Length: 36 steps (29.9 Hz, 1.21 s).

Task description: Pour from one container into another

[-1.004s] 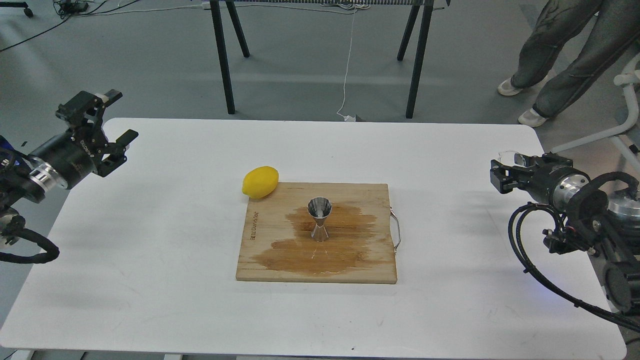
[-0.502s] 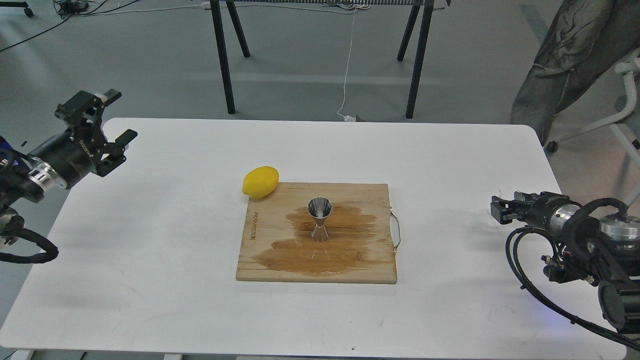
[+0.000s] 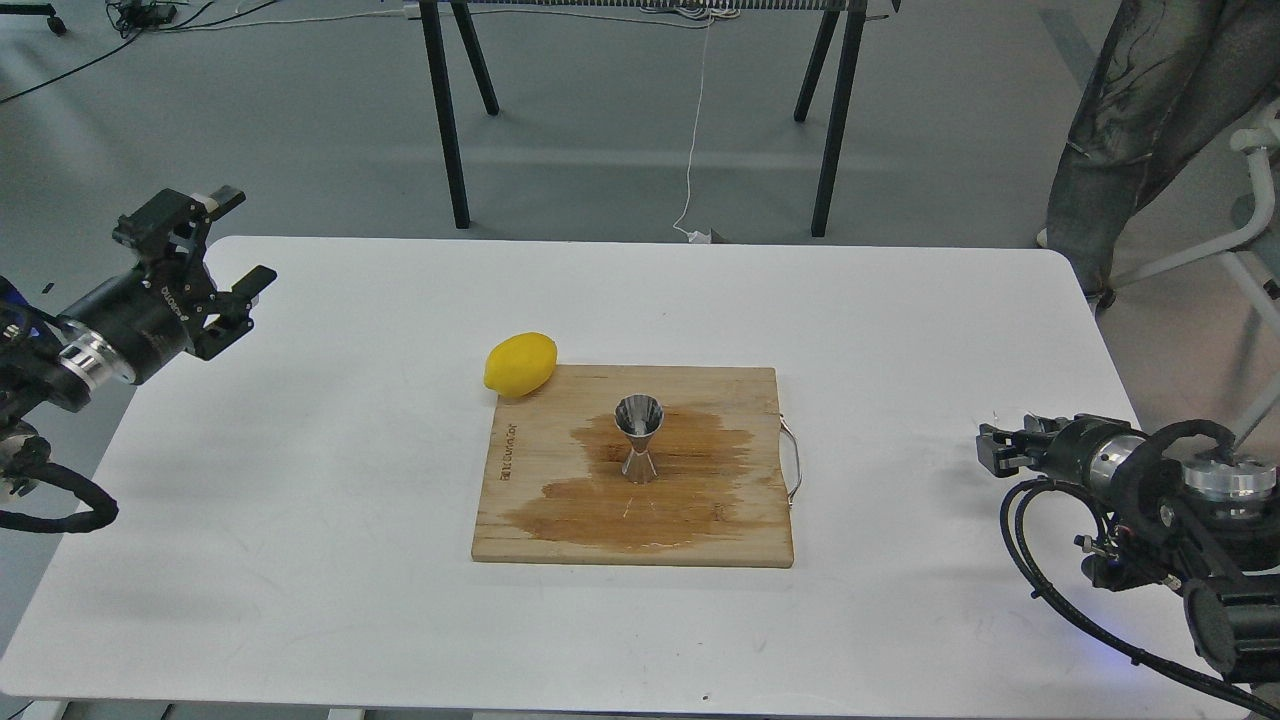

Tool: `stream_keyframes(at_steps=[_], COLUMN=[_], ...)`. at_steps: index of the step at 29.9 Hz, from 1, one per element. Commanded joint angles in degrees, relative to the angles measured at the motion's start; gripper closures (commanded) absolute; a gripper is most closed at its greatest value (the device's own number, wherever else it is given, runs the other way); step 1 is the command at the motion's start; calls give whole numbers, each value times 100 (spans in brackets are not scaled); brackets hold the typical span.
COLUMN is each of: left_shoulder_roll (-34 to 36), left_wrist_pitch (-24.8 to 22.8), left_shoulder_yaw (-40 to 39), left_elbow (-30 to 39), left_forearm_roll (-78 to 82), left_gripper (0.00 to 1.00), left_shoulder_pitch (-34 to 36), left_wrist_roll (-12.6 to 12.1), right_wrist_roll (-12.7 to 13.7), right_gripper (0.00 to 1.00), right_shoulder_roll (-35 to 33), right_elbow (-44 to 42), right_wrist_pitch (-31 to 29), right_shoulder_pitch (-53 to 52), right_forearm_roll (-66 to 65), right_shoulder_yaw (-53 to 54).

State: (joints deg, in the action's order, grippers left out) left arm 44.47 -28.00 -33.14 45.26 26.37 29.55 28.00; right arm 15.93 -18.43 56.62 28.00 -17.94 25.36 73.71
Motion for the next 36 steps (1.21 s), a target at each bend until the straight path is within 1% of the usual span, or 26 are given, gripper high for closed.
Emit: stream_keyframes(at_steps=[1,5,12,18,25,36], left_shoulder_roll=[0,0,0,0,0,0], left_wrist_pitch=[0,0,0,0,0,0], left_shoulder_yaw=[0,0,0,0,0,0], left_elbow=[0,0,0,0,0,0], left_forearm_roll=[0,0,0,0,0,0], left_gripper=[1,1,1,1,1,1], left_shoulder_pitch=[-2,-2,-2,-2,-2,-10], left_wrist_roll=[0,0,0,0,0,0], right_wrist_roll=[-2,7,16,24,24,24], right_gripper=[67,65,63,60,53,45], right_shoulder_roll=[23,41,76,94,94,94], right_elbow=[7,7,25,78,95,95], right_wrist_pitch=[0,0,0,0,0,0], right_shoulder_pitch=[1,-8,-26,-17,-26,-43], right_forearm_roll=[-5,-5,-5,4,4,4], right_shoulder_yaw=[-6,-15,-357,-366,-366,-366])
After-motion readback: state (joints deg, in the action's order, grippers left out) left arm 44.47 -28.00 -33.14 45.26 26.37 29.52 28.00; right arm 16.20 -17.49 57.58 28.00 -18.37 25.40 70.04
